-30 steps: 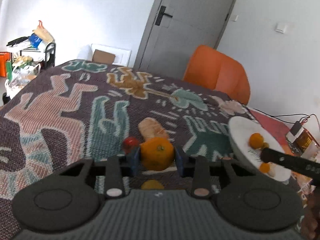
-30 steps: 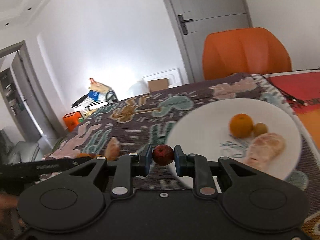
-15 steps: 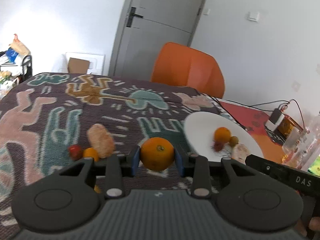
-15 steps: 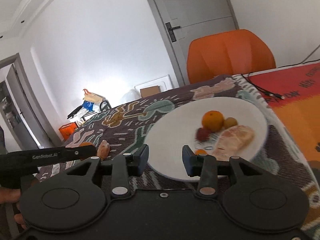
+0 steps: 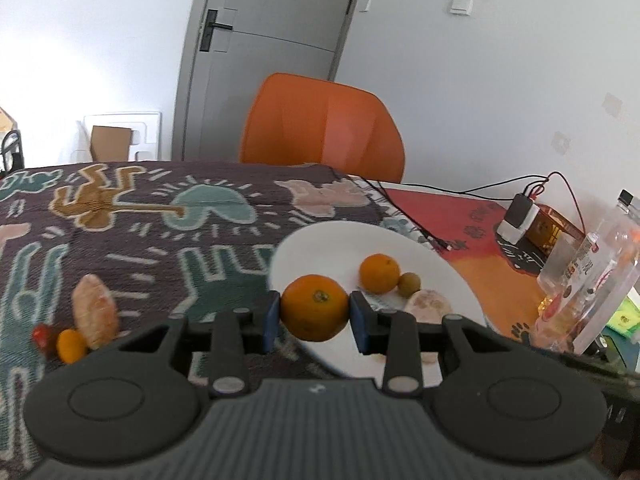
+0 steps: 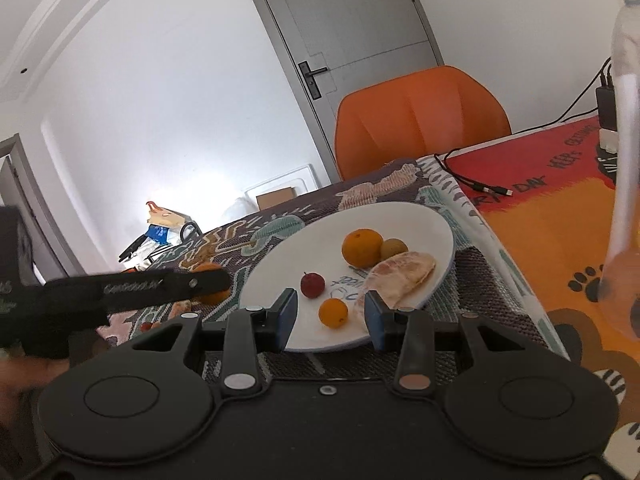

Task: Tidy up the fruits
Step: 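Carry the orange in the left tool and red fruit in the right onto the white plate, opening both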

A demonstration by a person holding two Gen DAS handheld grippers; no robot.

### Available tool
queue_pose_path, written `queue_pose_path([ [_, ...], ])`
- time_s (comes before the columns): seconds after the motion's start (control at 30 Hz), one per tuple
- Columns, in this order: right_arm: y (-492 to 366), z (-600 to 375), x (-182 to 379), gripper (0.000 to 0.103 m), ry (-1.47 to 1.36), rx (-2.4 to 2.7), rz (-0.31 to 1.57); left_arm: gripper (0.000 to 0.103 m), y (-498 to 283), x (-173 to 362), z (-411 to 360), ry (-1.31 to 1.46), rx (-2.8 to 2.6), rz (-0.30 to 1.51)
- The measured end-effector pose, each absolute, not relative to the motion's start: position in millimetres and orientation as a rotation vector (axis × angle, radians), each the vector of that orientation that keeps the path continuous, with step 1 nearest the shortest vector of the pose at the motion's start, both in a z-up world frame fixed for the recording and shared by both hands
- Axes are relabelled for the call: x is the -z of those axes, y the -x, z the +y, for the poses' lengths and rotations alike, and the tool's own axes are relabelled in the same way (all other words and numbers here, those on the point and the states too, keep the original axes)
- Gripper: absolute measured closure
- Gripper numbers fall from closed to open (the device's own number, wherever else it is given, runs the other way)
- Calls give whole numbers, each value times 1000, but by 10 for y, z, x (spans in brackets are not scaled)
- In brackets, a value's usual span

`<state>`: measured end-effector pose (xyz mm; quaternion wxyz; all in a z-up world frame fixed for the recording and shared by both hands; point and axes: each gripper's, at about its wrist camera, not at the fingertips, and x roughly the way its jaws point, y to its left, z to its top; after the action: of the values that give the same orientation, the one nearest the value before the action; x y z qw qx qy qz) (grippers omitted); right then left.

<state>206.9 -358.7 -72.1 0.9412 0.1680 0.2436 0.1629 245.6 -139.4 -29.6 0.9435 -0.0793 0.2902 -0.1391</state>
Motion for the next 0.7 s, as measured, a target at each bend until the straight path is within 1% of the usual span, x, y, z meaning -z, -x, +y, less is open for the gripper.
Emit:
queue_pose_path([
  [0.03, -2071, -3592, 726, 63, -346, -331, 498, 67, -2472, 290, -1429, 158, 290, 594],
  [0.1, -2074, -3605, 728, 63, -352, -332, 501, 62, -2474, 268, -1479, 143, 280, 585],
  [0.13, -2077, -3601, 729, 63, -353, -333, 502, 61, -2466, 259, -1488, 135, 271, 581],
  [0.17, -2079, -3597, 727, 60, -353, -334, 502, 58, -2457, 256, -1477, 135, 270, 580],
  [0.2, -2070, -3590, 723, 59, -353, -336, 499, 51, -2443, 260, -1447, 145, 269, 581],
  [0.27, -2066, -3567, 718, 59, -352, -341, 497, 45, -2409, 273, -1375, 160, 254, 581],
  [0.33, -2062, -3541, 714, 57, -353, -348, 495, 43, -2365, 275, -1299, 153, 234, 576],
  [0.43, -2067, -3478, 712, 52, -350, -357, 495, 35, -2297, 262, -1164, 148, 201, 574],
  [0.5, -2071, -3427, 703, 45, -348, -366, 492, 24, -2224, 240, -1058, 147, 178, 553],
  [0.53, -2072, -3399, 699, 44, -345, -371, 491, 22, -2187, 224, -1013, 145, 167, 543],
  [0.57, -2071, -3367, 692, 39, -343, -377, 490, 18, -2152, 212, -967, 143, 155, 535],
  [0.6, -2072, -3340, 688, 32, -339, -382, 489, 15, -2112, 203, -909, 142, 140, 528],
  [0.7, -2062, -3250, 670, 20, -329, -390, 482, 12, -2023, 184, -743, 150, 106, 526],
])
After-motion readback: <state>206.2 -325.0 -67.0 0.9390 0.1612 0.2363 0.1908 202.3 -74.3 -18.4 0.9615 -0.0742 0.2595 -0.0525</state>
